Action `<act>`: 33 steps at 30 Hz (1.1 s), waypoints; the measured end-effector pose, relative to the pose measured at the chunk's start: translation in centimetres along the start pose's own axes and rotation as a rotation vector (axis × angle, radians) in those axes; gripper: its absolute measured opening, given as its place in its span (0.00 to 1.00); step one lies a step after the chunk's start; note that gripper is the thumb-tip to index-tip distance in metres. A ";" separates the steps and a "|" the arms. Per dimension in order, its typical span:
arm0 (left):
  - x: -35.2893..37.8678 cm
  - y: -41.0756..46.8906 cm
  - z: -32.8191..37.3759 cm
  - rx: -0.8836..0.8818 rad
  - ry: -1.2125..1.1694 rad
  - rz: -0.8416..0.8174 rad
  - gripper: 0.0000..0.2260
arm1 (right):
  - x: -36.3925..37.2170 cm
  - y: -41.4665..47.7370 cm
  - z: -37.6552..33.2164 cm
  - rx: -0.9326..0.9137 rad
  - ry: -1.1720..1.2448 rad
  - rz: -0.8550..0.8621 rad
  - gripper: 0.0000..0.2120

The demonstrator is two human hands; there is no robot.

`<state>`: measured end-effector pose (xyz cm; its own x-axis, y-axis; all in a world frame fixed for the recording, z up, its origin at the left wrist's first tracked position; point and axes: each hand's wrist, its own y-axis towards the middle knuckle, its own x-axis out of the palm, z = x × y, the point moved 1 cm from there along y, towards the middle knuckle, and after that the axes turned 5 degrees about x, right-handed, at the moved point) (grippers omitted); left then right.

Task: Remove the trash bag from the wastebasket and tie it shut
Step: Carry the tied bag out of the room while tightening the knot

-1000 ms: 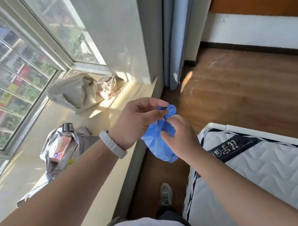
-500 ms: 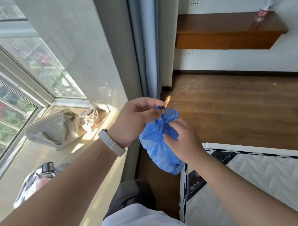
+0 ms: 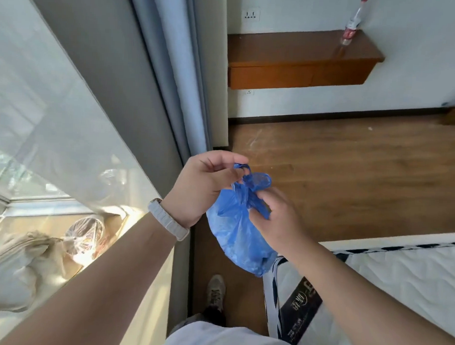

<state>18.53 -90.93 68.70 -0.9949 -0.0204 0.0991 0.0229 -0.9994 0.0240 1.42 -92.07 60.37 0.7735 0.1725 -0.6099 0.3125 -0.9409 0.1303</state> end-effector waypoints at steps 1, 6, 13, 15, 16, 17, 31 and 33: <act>-0.7 1.5 0.0 -0.008 -0.013 0.001 0.08 | 0.5 1.5 0.1 0.011 0.006 0.000 0.07; -4.3 9.4 0.1 0.000 -0.005 -0.013 0.07 | 2.3 9.9 -0.2 0.008 -0.034 0.025 0.06; -5.5 19.6 1.1 0.024 0.021 -0.119 0.08 | 1.3 18.5 1.6 0.076 -0.123 0.102 0.04; -4.5 22.0 1.2 0.037 0.015 -0.153 0.08 | 0.6 20.3 2.3 0.094 -0.105 0.124 0.04; -3.9 23.3 1.3 0.040 0.018 -0.172 0.08 | 0.1 21.2 2.7 0.103 -0.100 0.139 0.04; -3.3 24.5 1.2 0.042 0.021 -0.186 0.08 | -0.4 22.1 3.2 0.113 -0.102 0.156 0.04; 5.8 45.2 -0.6 -0.040 0.080 -0.276 0.08 | -10.1 37.5 14.6 0.195 -0.057 0.234 0.03; 7.6 48.1 -0.4 -0.063 0.058 -0.301 0.09 | -12.4 39.6 16.0 0.182 -0.058 0.244 0.03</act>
<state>12.08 -139.17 70.22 -0.9601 0.2767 0.0399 -0.2776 -0.9605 -0.0185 -4.57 -136.13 60.60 0.7790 -0.0772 -0.6222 0.0132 -0.9901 0.1394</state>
